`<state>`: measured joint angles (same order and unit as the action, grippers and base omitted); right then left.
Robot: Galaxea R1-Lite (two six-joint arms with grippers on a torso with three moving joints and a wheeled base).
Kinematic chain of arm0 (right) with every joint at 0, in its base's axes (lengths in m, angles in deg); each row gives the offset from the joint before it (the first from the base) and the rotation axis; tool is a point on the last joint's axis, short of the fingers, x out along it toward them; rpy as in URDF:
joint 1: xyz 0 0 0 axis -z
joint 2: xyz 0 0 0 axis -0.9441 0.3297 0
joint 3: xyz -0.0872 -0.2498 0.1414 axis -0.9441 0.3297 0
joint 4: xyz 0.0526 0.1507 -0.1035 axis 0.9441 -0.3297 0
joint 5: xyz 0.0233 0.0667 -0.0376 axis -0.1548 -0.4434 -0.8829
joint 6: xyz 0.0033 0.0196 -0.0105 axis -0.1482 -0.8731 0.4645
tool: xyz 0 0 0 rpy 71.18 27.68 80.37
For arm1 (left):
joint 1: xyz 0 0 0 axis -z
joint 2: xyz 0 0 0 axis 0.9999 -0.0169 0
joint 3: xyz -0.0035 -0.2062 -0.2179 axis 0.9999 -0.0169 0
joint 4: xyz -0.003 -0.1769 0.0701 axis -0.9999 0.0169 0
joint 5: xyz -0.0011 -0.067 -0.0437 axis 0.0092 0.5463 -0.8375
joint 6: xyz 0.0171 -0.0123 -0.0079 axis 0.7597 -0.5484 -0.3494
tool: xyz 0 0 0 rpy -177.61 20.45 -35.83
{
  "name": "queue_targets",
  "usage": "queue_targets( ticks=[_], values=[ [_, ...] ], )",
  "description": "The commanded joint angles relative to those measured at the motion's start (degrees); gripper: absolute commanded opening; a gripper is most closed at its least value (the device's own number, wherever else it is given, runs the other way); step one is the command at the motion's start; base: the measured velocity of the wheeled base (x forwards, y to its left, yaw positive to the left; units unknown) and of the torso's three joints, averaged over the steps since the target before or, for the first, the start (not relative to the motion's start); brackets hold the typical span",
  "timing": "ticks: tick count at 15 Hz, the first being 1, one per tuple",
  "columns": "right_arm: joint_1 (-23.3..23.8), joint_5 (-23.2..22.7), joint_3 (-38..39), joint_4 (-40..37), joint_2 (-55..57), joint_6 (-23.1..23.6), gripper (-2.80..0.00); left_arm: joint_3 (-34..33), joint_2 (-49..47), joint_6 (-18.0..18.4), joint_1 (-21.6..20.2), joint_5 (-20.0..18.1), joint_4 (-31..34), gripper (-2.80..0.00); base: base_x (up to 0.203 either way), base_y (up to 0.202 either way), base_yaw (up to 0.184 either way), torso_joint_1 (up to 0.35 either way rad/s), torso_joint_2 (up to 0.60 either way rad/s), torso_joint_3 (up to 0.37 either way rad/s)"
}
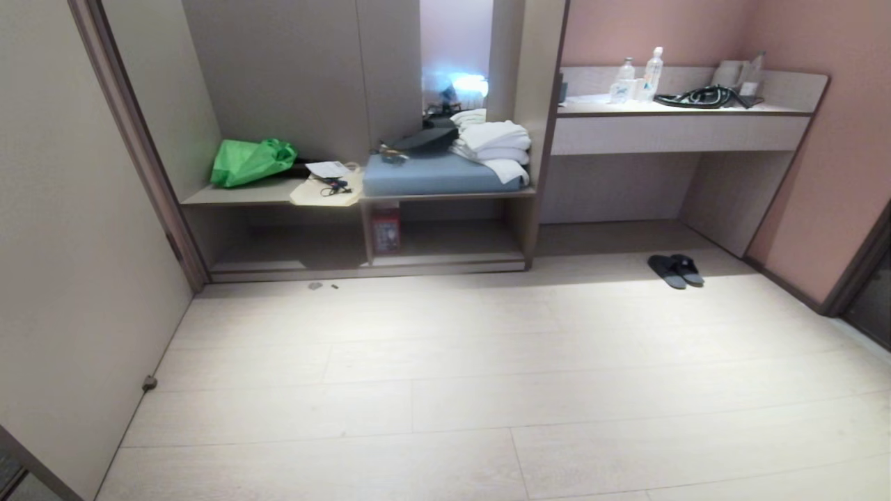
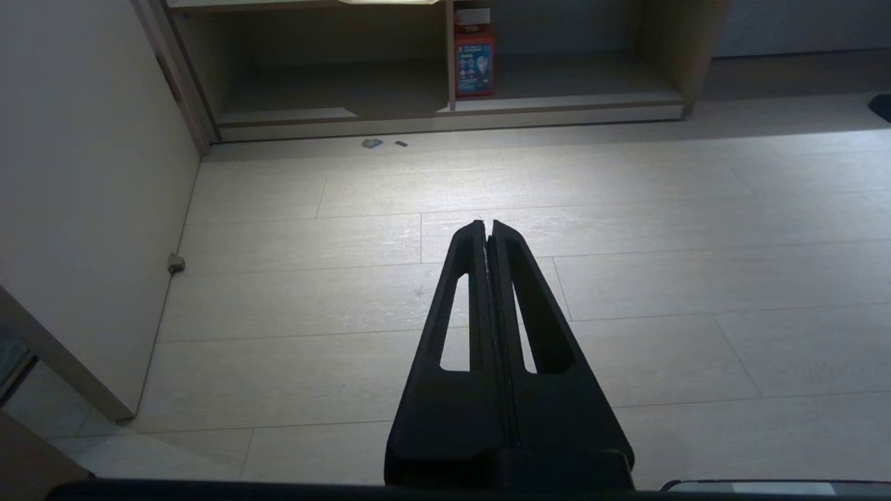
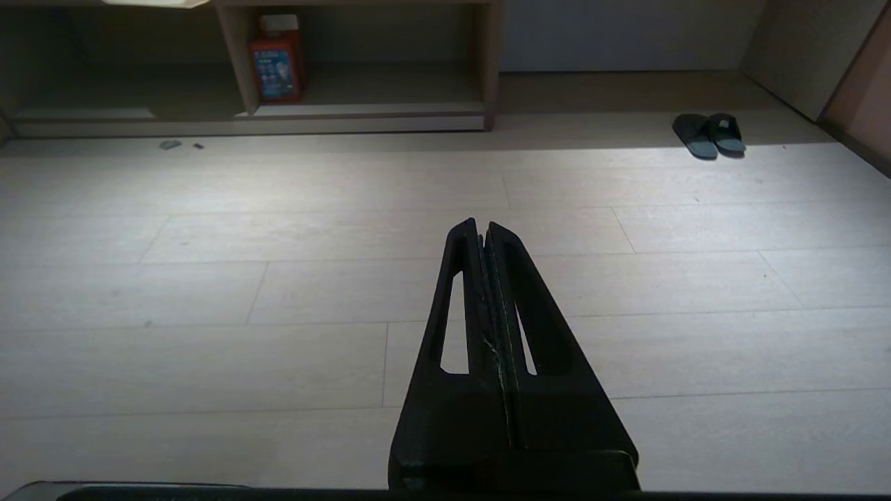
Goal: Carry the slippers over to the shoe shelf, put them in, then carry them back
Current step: Pick up the slippers on the floor
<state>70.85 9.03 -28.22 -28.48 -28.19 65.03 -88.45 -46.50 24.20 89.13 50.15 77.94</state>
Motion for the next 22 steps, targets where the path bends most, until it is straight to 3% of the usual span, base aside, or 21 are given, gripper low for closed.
queue_targets(
  ticks=[1, 8, 22],
  values=[
    [0.0, 0.0, 0.0, 0.0, 0.1, 0.0, -2.8, 0.0, -0.1, 0.0, 0.0, 0.0, 0.0, -2.8, 0.0, 0.0, 0.0, 0.0, 0.0, 0.0],
    [0.0, 0.0, 0.0, 0.0, 0.1, 0.0, -2.8, 0.0, -0.1, 0.0, 0.0, 0.0, 0.0, -2.8, 0.0, 0.0, 0.0, 0.0, 0.0, 0.0],
    [0.0, 0.0, 0.0, 0.0, 0.1, 0.0, -2.8, 0.0, -0.1, 0.0, 0.0, 0.0, 0.0, -2.8, 0.192, 0.0, -0.001, 0.002, 0.0, 0.003]
  ],
)
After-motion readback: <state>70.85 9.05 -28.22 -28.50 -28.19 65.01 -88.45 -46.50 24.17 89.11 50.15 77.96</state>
